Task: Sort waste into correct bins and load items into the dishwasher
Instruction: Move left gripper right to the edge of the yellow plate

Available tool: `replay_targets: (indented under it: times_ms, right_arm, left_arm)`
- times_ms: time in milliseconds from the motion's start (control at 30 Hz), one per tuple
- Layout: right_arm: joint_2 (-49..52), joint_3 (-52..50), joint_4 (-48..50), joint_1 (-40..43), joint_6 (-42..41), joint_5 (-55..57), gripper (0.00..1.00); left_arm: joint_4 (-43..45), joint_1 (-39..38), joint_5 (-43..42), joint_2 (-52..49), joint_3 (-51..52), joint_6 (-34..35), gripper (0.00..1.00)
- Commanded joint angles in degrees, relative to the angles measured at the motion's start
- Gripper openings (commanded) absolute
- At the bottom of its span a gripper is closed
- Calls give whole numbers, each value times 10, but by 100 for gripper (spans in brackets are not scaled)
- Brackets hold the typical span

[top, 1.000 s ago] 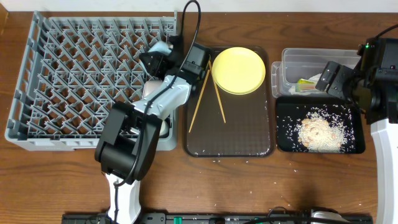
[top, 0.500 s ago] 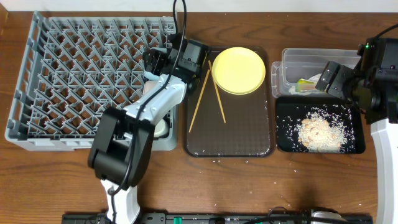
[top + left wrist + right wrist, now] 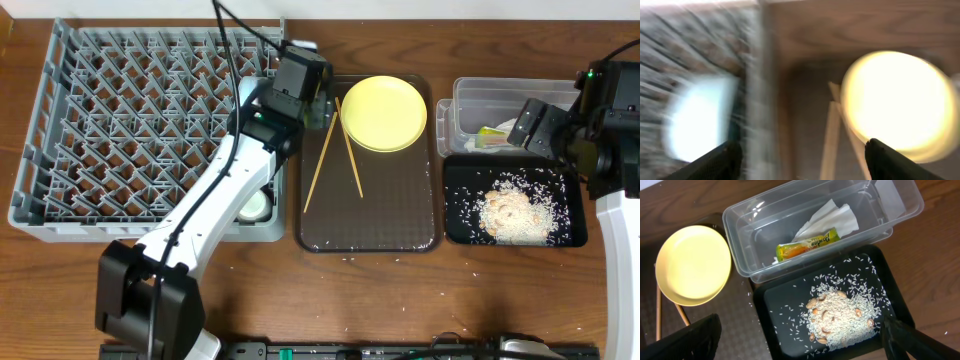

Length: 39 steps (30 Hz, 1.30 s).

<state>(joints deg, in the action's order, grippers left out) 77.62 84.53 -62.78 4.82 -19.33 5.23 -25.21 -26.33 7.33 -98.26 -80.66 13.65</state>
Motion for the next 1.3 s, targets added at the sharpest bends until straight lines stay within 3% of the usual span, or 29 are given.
replay_targets:
  times_ms: [0,300,600,967,1100,1267]
  right_arm:
    - [3,1,0,5,-8,9,99]
    - [3,1,0,5,-8,9,99]
    - [3,1,0,5,-8,9,99]
    - [3,1,0,5,-8,9,99]
    - [3,1,0,5,-8,9,99]
    - [3,1,0,5,-8,9,99]
  left_arm:
    - [-9,-18,-103,-35,-8,112,79]
    - [-11,-54,-103,-123,-8,117,74]
    - [-33,-52,-97,-132,-12,89,68]
    - [-215,-38,-97,-132,-176,70,66]
    - [-207,-39,-111,-132,-187,85,66]
    - [-154,-39,-108,-150,-187,151,66]
